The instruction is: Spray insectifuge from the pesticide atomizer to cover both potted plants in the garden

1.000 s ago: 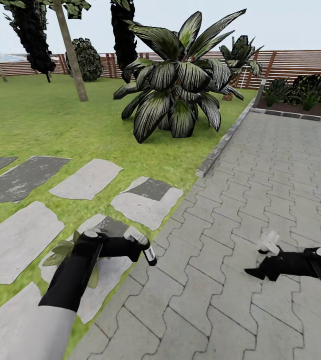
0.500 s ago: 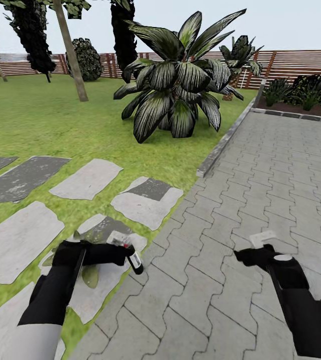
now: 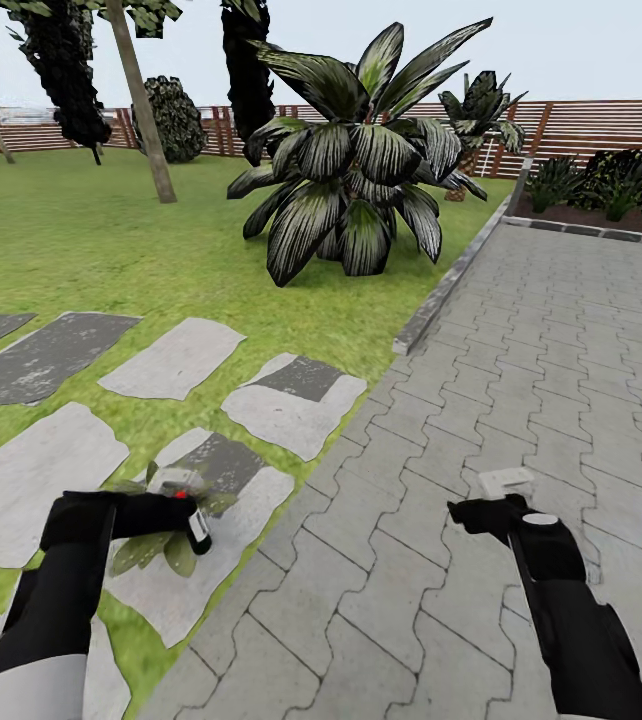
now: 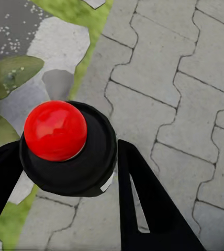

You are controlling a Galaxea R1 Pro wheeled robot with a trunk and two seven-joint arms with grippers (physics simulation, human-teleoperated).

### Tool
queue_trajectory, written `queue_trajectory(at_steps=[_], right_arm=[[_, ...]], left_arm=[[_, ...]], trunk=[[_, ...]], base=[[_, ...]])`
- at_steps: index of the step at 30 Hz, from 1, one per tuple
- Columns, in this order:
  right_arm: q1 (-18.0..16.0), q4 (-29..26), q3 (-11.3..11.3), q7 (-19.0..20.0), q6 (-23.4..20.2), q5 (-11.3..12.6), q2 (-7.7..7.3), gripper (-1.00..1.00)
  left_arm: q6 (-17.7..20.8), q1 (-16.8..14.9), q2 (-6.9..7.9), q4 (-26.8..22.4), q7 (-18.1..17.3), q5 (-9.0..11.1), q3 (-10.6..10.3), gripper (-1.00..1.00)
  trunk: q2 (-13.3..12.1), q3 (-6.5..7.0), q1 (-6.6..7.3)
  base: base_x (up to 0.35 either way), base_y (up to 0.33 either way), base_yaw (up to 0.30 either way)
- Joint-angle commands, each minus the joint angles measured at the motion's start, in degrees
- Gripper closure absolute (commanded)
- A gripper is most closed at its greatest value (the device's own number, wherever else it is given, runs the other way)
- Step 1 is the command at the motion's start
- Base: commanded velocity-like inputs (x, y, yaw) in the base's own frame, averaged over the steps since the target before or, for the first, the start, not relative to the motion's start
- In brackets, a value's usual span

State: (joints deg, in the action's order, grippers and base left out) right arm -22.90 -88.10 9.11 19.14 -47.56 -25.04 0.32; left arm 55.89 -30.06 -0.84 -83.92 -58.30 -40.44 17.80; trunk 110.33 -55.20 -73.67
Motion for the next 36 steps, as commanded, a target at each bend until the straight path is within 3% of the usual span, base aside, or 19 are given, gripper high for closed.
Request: queue_trajectory(at_steps=[1, 9, 15, 17, 18, 21, 27, 36], right_arm=[[-0.04, -0.14, 0.08, 0.56, -0.29, -0.72, 0.35, -1.00], [-0.06, -0.49, -0.16, 0.58, -0.84, -0.45, 1.03, -1.00], [-0.18, -1.72, 0.47, 2.13, -1.12, 3.90, 0.95, -1.00], [-0.15, -1.94, 2.30, 2.35, -1.12, 5.33, 0.80, -1.00], [-0.14, -2.36, 6.35, 2.68, -1.17, 6.22, 0.71, -1.00], [-0.13, -2.63, 9.05, 3.80, -1.17, 6.62, 0.19, -1.00], [-0.12, -2.73, 10.26, 4.67, -1.08, 6.74, -2.51, -1.00], [-0.12, -2.71, 10.42, 4.71, -0.92, 6.67, -3.03, -1.00]], left_arm=[[0.41, -0.07, 0.06, -0.04, -0.50, -0.58, 0.74, 1.00], [0.52, -0.14, 0.50, -0.02, -0.34, -0.94, 1.89, 1.00], [0.46, -0.11, 0.55, -0.02, -0.32, -0.95, 2.13, 1.00], [0.48, -0.10, 0.54, -0.03, -0.32, -0.96, 2.14, 1.00], [0.54, -0.11, 0.49, -0.06, -0.32, -0.96, 2.14, 1.00], [1.05, -0.09, 0.43, -0.17, -0.32, -0.95, 2.13, 1.00], [1.45, -0.08, 0.31, -0.28, -0.32, -1.00, 2.07, 1.00], [1.56, -0.08, 0.30, -0.28, -0.32, -1.04, 2.06, 1.00]], trunk=[[0.02, -0.05, 0.01], [0.02, -0.05, 0.01], [0.02, -0.05, 0.01], [0.02, -0.04, 0.01], [0.02, -0.01, 0.01], [0.02, 0.16, 0.01], [0.02, 0.63, 0.01], [0.02, 1.41, 0.01]], base=[[0.000, 0.000, 0.000], [0.000, 0.000, 0.000], [0.000, 0.000, 0.000], [-0.033, 0.000, -0.003], [-0.158, 0.000, -0.064], [-0.229, 0.000, -0.087], [-0.309, 0.000, -0.078], [-0.185, 0.000, 0.000]])
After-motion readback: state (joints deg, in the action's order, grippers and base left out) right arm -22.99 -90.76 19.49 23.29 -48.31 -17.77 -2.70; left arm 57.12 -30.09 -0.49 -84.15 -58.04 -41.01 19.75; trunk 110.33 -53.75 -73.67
